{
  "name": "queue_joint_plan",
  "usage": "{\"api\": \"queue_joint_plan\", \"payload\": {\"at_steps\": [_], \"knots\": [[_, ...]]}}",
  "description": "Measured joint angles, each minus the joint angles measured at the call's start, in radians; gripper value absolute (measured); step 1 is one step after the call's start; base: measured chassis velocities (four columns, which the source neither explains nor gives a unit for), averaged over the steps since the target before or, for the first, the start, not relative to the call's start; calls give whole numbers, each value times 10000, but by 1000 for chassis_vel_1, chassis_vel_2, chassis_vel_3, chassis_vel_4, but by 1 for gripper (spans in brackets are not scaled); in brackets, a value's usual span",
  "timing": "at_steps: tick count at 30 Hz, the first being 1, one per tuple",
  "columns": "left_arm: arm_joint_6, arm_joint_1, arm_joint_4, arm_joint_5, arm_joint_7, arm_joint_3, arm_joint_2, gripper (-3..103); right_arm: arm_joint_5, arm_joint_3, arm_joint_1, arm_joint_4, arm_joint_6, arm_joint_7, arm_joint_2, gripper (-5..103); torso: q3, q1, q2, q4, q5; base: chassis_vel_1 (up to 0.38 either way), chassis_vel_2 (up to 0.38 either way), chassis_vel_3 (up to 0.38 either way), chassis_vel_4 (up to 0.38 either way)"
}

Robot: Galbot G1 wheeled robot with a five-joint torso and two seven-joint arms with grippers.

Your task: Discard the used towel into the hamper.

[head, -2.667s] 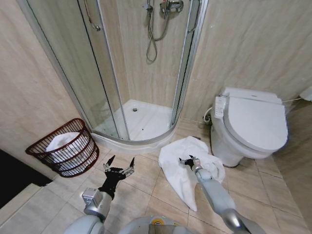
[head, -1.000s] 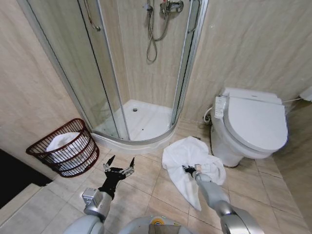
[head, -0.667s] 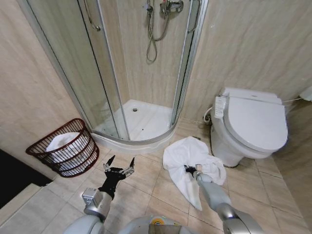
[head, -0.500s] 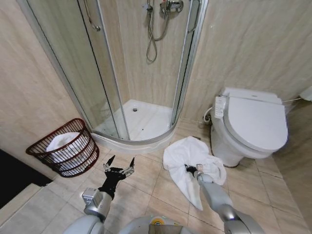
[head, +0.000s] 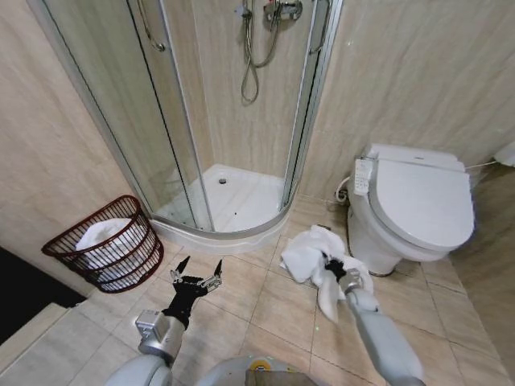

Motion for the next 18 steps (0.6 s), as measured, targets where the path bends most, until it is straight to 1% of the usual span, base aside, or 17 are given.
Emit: {"api": "queue_joint_plan", "payload": {"at_steps": [1, 2, 4, 5, 6, 7, 8, 10, 11, 14, 15, 18], "knots": [[0, 0, 0, 0, 0, 0, 1, 100, 16, 146, -271, 638, -44, 104, -22, 7, 0, 0, 0, 0, -1, 0, 0, 0, 0], [0, 0, 0, 0, 0, 0, 1, 100, 16, 146, -271, 638, -44, 104, -22, 7, 0, 0, 0, 0, -1, 0, 0, 0, 0], [0, 0, 0, 0, 0, 1, -2, 100, 37, 399, -811, 1972, -118, 339, -77, 7, 0, 0, 0, -2, -1, 0, 0, 0, 0], [0, 0, 0, 0, 0, 1, -2, 100, 37, 399, -811, 1972, -118, 339, -77, 7, 0, 0, 0, -2, -1, 0, 0, 0, 0], [0, -1, 0, 0, 0, 0, -3, 100, 15, 533, -1074, 2645, -143, 371, -133, 7, 0, 0, 1, -1, -3, 0, 0, 0, 0], [0, 0, 0, 0, 0, 0, -1, 100, -168, 765, -1608, 4071, -171, 371, -281, 7, -1, 1, 0, 2, -2, 0, 0, 0, 0], [0, 0, 0, 0, 0, 0, 0, 100, -185, 855, -1833, 4592, -216, 424, -309, 7, 0, 1, 0, 2, 1, 0, 0, 0, 0], [0, 0, 0, 0, 0, 1, -3, 100, -256, 1140, -2349, 5804, -425, 614, -354, 7, 0, 2, 1, 0, -5, 0, 0, 0, 0], [0, 0, 0, 0, 0, 1, -3, 100, -256, 1140, -2349, 5804, -425, 614, -354, 7, 0, 2, 1, 0, -5, 0, 0, 0, 0], [0, 0, 0, 0, 0, 0, 0, 100, -511, 1762, -2994, 7280, -640, 816, -448, 7, -1, 2, 1, -2, -4, 0, 0, 0, 0], [0, 0, 0, 0, 0, 0, 0, 100, -511, 1762, -2994, 7280, -640, 816, -448, 7, -1, 2, 1, -2, -4, 0, 0, 0, 0], [0, 0, 0, 0, 0, 0, -1, 100, -480, 2554, -3380, 8248, -774, 883, -601, 7, -1, 2, 2, 0, -3, 0, 0, 0, 0]]}}
